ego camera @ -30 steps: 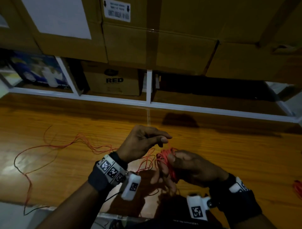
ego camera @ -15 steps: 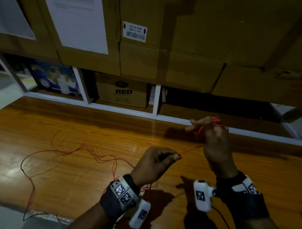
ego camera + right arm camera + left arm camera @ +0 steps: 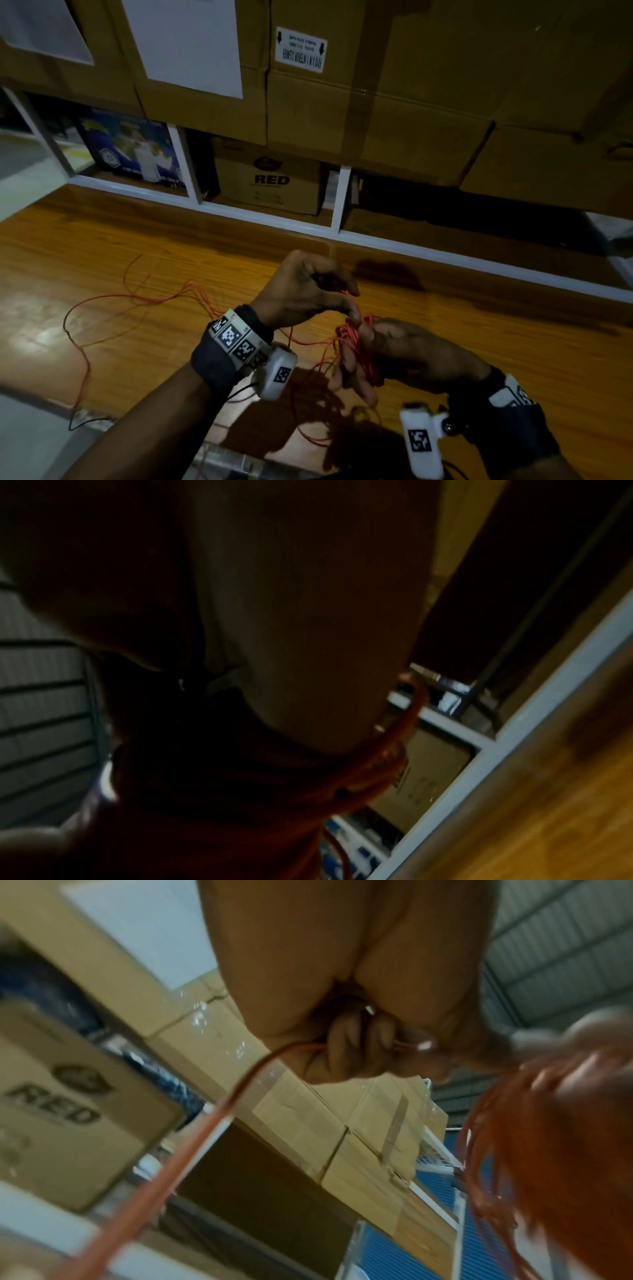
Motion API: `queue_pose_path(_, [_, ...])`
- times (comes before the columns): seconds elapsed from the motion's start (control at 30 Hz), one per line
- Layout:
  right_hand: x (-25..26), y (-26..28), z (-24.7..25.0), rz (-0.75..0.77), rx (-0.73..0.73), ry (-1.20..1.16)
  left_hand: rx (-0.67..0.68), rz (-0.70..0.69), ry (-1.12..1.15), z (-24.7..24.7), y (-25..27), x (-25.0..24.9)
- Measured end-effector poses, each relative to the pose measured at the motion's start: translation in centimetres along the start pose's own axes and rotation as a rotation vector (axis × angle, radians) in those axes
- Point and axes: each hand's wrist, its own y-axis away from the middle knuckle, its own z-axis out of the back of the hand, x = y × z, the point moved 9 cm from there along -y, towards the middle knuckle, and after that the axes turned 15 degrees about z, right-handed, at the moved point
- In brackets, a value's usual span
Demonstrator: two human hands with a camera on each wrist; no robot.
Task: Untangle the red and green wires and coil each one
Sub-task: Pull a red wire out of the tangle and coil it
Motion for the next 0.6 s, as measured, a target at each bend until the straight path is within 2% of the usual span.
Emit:
queue_pose_path(0.1, [1.4, -0.7, -1.7, 0.092, 0.096, -0.101, 0.013, 0.029, 0.204, 0.1, -0.7, 0.9])
queue_pose_path(0.17, [3.3, -1.2, -2.4, 0.218, 0.081, -0.279, -0.007, 0.042, 0.327, 0.0, -0.6, 2.0])
queue_pose_path(0.23, [5.5, -1.5, -0.9, 0.348, -0.097, -0.462, 0.008, 0.095, 0.369, -1.5, 0.0, 3.7])
queue_pose_path(0.3, [7.4, -1.3, 2.1, 0.48, -0.358, -0.602, 0.022, 0.161, 0.381, -3.5, 1.0, 4.9])
queue_pose_path(0.33, [8.0, -1.0, 3.8, 0.527, -0.51, -0.594, 0.014, 0.195, 0.371, -4.1, 1.5, 5.4])
queue_pose_path(0.37, [8.2, -0.5, 5.7, 0.542, -0.664, -0.503, -0.006, 0.222, 0.332, -4.4, 1.8, 5.9])
queue_pose_path(0.4, [8.3, 0.2, 7.4, 0.532, -0.795, -0.313, -0.041, 0.229, 0.258, -4.3, 2.1, 6.3])
queue_pose_path(0.47, [8.6, 1.9, 9.6, 0.437, -0.94, 0.329, -0.123, 0.208, 0.042, -3.5, 2.8, 6.4])
queue_pose_path(0.5, [8.7, 2.1, 9.8, 0.357, -0.908, 0.665, -0.154, 0.191, -0.065, -3.0, 3.2, 6.2])
queue_pose_path(0.53, [7.7, 1.8, 9.7, 0.242, -0.808, 0.91, -0.178, 0.166, -0.166, -2.6, 3.5, 5.7])
queue_pose_path(0.6, [4.2, 0.9, 8.7, -0.014, -0.536, 1.08, -0.212, 0.086, -0.33, -1.8, 3.7, 3.9])
